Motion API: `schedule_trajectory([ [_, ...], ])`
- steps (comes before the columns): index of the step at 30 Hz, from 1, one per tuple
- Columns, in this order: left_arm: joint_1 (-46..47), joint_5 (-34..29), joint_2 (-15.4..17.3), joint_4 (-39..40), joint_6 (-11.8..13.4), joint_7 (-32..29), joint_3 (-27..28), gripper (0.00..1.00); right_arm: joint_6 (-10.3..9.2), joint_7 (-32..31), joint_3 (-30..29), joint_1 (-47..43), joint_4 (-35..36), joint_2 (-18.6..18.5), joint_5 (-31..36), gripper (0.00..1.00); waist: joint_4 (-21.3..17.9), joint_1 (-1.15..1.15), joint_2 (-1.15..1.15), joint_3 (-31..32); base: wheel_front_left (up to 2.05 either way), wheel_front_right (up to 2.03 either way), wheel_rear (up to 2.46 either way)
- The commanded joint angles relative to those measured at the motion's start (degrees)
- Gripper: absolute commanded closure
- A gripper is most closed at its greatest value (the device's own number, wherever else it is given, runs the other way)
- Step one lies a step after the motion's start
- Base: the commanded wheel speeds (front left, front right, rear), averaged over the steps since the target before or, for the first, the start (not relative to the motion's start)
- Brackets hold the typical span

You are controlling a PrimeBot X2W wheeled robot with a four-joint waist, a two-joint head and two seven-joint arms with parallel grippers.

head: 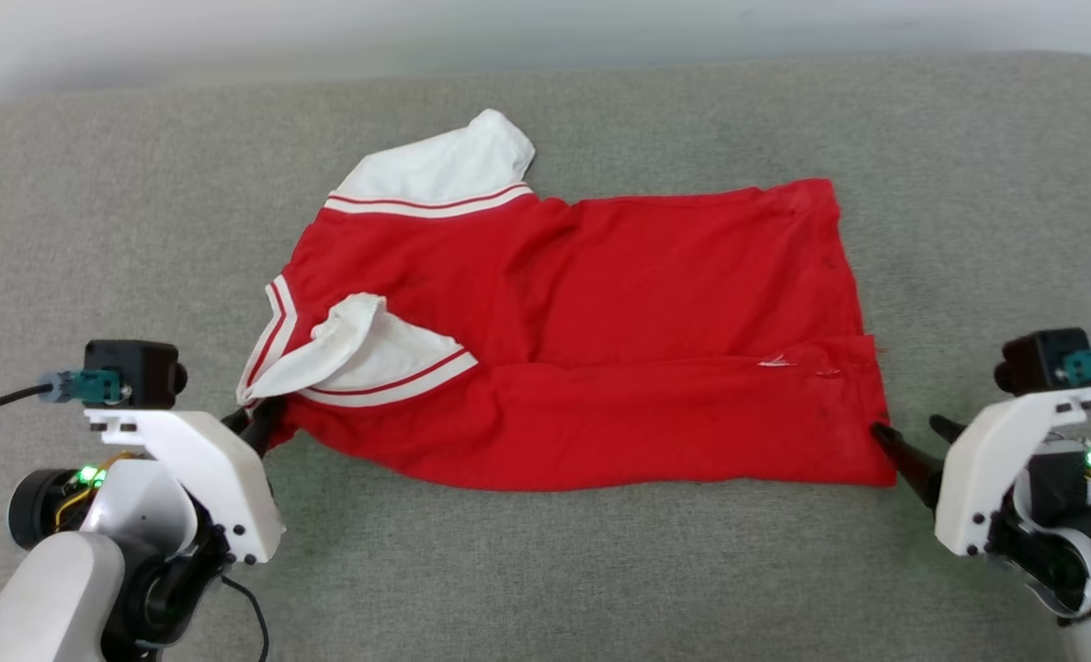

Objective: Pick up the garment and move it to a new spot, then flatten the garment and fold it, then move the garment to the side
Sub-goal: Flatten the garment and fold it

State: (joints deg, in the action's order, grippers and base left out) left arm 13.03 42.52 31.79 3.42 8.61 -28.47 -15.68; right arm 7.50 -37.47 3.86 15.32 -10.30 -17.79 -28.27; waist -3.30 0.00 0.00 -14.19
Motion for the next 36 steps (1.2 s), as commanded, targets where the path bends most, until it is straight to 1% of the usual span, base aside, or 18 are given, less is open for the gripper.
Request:
schedule_trajectory([
  [1, 0.7, -0.4, -0.3, 0.6, 0.3, 0.2, -0.3, 1.00, -0.02, -0.3, 0.8, 1.3, -0.9, 0.3, -0.2, 0.00, 0.9, 0.00, 0.00, -1.1, 0.00, 0.00, 0.00],
  [5, 1.8, -1.1, -0.9, 1.4, 0.4, 0.5, -1.1, 1.00, -0.02, -1.6, 3.7, 4.5, -5.2, 1.0, -1.1, 0.00, 1.7, 0.00, 0.00, -2.5, 0.00, 0.00, 0.00],
  [9, 2.1, -1.1, -1.4, 1.0, 0.2, 0.9, -1.5, 1.00, -0.01, -3.0, 7.4, 6.3, -10.3, 1.7, -3.3, 0.00, 2.2, 0.00, 0.00, -3.2, 0.00, 0.00, 0.00],
  [10, 2.1, -0.9, -1.5, 0.8, 0.1, 1.1, -1.6, 1.00, -0.01, -3.2, 8.2, 6.7, -11.4, 1.6, -3.8, 0.03, 2.3, 0.00, 0.00, -3.3, 0.00, 0.00, 0.00],
  [11, 2.1, -0.8, -1.7, 0.7, 0.1, 1.3, -1.6, 1.00, -0.01, -3.1, 8.9, 7.1, -12.2, 1.6, -4.4, 0.67, 2.4, 0.00, 0.00, -3.3, 0.00, 0.00, 0.00],
  [12, 2.0, -0.8, -1.8, 0.4, 0.0, 1.5, -1.6, 1.00, 0.00, -2.7, 9.4, 7.5, -12.9, 1.6, -4.8, 1.00, 2.5, 0.00, 0.00, -3.1, 0.00, 0.00, 0.00],
  [18, 0.4, -0.2, -2.5, -0.7, -0.1, 3.2, -1.2, 1.00, -0.02, -0.3, 10.9, 9.9, -13.1, -1.2, -5.8, 1.00, 2.3, 0.00, 0.00, -1.0, 0.00, 0.00, 0.00],
  [23, -1.2, -0.2, -2.8, -1.0, 0.6, 4.6, -0.7, 1.00, -0.01, 0.5, 11.4, 9.6, -11.1, -2.4, -5.9, 1.00, 2.0, 0.00, 0.00, 1.5, 0.00, 0.00, 0.00],
  [27, -3.7, -0.4, -2.8, -0.3, 2.0, 6.0, 0.0, 1.00, -0.01, 0.2, 11.6, 7.9, -8.6, -2.9, -5.4, 1.00, 1.6, 0.00, 0.00, 4.4, 0.00, 0.00, 0.00],
  [32, -9.2, 0.1, -2.8, 1.5, 3.9, 6.8, 0.7, 1.00, -0.02, -1.0, 10.9, 3.7, -5.0, -3.1, -5.2, 1.00, 1.1, 0.00, 0.00, 8.3, 0.00, 0.00, 0.00],
  [36, -14.2, 1.0, -2.5, 3.1, 5.3, 5.9, 0.6, 1.00, -0.02, -2.5, 9.0, -1.0, -2.1, -3.1, -5.0, 1.00, 1.0, 0.00, 0.00, 10.4, 0.00, 0.00, 0.00],
])
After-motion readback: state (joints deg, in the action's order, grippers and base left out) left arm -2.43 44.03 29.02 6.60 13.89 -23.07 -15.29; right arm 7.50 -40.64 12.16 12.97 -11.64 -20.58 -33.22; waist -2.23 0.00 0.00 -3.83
